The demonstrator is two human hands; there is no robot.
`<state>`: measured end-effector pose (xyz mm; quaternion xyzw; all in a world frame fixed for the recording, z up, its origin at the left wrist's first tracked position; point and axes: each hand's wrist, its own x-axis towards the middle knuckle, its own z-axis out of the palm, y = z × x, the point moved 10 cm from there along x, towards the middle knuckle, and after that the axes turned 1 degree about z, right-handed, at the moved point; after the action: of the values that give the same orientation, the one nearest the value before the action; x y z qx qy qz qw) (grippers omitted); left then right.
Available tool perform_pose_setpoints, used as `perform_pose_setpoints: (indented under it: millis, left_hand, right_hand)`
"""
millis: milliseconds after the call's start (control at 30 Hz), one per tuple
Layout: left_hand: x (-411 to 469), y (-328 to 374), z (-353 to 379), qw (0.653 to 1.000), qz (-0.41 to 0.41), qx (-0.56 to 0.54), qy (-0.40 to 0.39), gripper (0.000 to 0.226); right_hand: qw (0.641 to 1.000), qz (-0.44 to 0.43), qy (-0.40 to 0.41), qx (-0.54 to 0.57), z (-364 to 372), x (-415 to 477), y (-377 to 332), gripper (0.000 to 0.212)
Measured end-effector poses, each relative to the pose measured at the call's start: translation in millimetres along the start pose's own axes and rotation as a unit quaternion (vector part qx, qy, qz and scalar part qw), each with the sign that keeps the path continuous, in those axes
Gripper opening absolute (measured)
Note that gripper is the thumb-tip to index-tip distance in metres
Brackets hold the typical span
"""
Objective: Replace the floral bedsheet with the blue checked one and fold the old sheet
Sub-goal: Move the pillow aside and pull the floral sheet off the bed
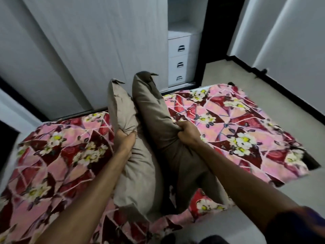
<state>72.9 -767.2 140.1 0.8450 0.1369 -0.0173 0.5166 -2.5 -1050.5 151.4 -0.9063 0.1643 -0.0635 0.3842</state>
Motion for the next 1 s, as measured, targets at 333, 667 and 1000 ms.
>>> perform_pose_setpoints:
  millis: [333,667,1000]
  left_hand:
    - [-33,135,237,0.993,0.078,0.031,-0.088,0.043]
    - [-104,253,511,0.982,0.12,0.092,-0.11,0.018]
    - [-174,160,716,0.868,0.224,0.292,-0.335,0.05]
  right_hand:
    - [0.992,0.034,0.002,0.118,-145,91,188,0.045]
    - [0.959,0.14,-0.1,0.224,-276,177,427,0.035]
    - [0.893,0.409,-0.07,0.174,-343,154,665,0.026]
